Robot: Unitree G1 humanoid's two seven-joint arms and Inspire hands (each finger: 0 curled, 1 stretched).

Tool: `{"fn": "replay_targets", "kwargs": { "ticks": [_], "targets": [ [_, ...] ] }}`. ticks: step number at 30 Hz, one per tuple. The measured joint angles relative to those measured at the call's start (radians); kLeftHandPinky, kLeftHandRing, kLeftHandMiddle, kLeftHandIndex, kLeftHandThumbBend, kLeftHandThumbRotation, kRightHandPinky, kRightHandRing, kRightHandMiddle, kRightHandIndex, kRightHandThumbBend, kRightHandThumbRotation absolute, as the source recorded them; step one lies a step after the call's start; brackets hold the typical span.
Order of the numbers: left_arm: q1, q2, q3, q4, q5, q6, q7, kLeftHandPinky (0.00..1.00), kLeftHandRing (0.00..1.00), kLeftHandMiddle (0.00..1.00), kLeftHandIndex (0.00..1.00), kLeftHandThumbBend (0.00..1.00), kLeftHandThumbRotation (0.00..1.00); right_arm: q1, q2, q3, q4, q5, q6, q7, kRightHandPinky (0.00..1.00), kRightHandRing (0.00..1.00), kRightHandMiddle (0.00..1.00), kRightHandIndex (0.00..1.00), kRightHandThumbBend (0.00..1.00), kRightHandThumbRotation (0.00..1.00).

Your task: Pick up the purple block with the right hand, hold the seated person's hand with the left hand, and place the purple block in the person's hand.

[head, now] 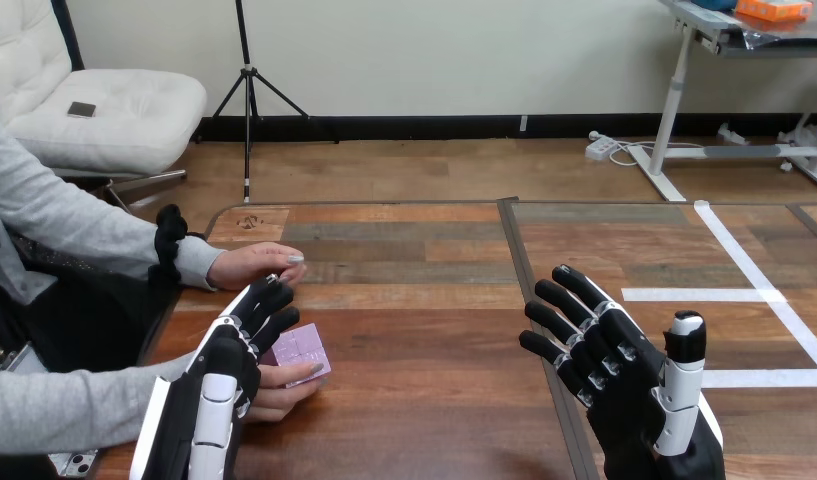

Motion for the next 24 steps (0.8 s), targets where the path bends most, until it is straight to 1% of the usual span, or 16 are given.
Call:
{"fn": "replay_targets", "kwargs": {
  "ticks": [10,24],
  "targets": [
    [0.0,0.0,0.0,0.0,0.0,0.0,0.0,0.91,0.85,0.86,0.85,0.6,1.0,-0.007,0.005,0.006,0.033,-0.007,-0.014,-0.001,0.83,0.87,0.88,0.87,0.94,1.0],
    [0.0,0.0,0.0,0.0,-0.007,0.007,-0.009,0.91,0.85,0.86,0.85,0.61,1.0,-0.01,0.005,0.017,0.056,-0.007,-0.02,-0.001,0.82,0.87,0.87,0.87,0.94,1.0]
  ]
}}
